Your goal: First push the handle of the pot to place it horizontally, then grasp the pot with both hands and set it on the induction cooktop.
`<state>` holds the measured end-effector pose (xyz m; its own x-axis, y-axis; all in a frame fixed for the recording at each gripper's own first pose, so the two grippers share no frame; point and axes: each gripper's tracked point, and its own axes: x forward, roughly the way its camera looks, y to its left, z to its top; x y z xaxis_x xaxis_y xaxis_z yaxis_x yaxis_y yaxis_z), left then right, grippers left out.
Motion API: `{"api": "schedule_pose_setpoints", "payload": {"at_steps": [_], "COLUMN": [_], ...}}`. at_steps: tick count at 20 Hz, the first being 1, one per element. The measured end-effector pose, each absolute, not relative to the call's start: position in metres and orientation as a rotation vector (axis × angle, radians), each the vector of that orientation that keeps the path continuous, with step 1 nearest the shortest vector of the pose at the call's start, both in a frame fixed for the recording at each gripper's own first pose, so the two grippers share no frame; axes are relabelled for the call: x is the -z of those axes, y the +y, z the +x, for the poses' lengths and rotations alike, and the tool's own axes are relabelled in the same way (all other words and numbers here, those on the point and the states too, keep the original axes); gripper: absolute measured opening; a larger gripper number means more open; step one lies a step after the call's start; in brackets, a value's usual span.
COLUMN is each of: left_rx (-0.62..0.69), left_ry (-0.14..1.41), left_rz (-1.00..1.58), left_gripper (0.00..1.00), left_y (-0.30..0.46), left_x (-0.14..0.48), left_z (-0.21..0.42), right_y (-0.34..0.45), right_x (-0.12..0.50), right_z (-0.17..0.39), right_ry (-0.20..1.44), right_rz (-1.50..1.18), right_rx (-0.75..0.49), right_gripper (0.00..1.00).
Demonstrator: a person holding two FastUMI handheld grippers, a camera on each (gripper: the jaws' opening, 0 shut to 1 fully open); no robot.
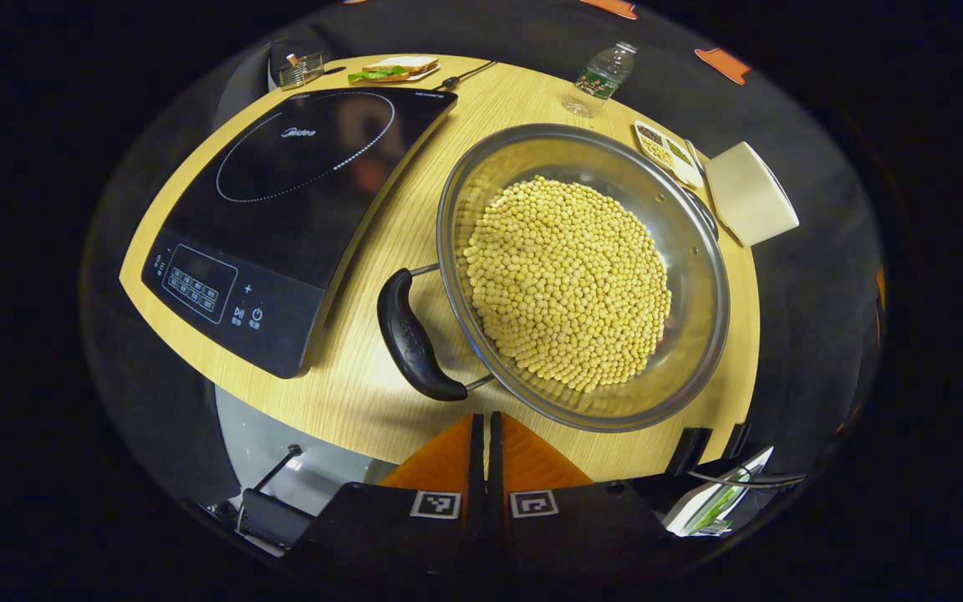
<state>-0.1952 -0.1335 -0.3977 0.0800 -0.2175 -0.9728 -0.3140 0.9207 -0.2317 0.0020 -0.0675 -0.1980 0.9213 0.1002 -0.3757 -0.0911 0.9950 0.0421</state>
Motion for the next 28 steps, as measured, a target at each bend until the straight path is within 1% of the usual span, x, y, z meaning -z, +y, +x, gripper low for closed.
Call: {"api": "schedule_pose_setpoints", "payload": {"at_steps": [6, 11, 12, 13, 14, 15, 16, 17, 20, 28], "left_rx": [-0.093, -0.087, -0.083, -0.080, -0.085, -0.091, -0.090, -0.090, -0.070, -0.044], "left_ry": [1.541, 1.528, 1.521, 1.515, 1.507, 1.500, 1.491, 1.480, 1.440, 1.355], "left_rz": [-0.440, -0.398, -0.380, -0.359, -0.337, -0.312, -0.279, -0.245, -0.146, -0.119], "left_gripper": [0.08, 0.08, 0.08, 0.08, 0.08, 0.08, 0.08, 0.08, 0.08, 0.08], "left_y": [-0.123, -0.103, -0.099, -0.095, -0.091, -0.085, -0.081, -0.077, -0.067, -0.055], "left_x": [0.408, 0.407, 0.406, 0.407, 0.407, 0.411, 0.410, 0.410, 0.413, 0.413], "left_z": [-0.187, -0.170, -0.165, -0.162, -0.158, -0.155, -0.151, -0.148, -0.133, -0.103], "right_y": [-0.063, -0.042, -0.038, -0.035, -0.031, -0.027, -0.024, -0.021, -0.012, 0.005], "right_x": [0.208, 0.214, 0.215, 0.215, 0.217, 0.217, 0.218, 0.220, 0.224, 0.237], "right_z": [0.002, 0.009, 0.011, 0.012, 0.014, 0.016, 0.017, 0.019, 0.020, 0.023], "right_ry": [0.430, 0.463, 0.467, 0.470, 0.475, 0.479, 0.482, 0.486, 0.505, 0.553], "right_rz": [0.001, 0.037, 0.036, 0.032, 0.028, 0.026, 0.024, 0.023, 0.021, 0.000], "right_rx": [-0.071, -0.074, -0.077, -0.080, -0.082, -0.085, -0.086, -0.088, -0.098, -0.130], "right_gripper": [0.96, 0.96, 0.96, 0.98, 0.96, 0.96, 0.98, 0.96, 0.96, 0.96]}}
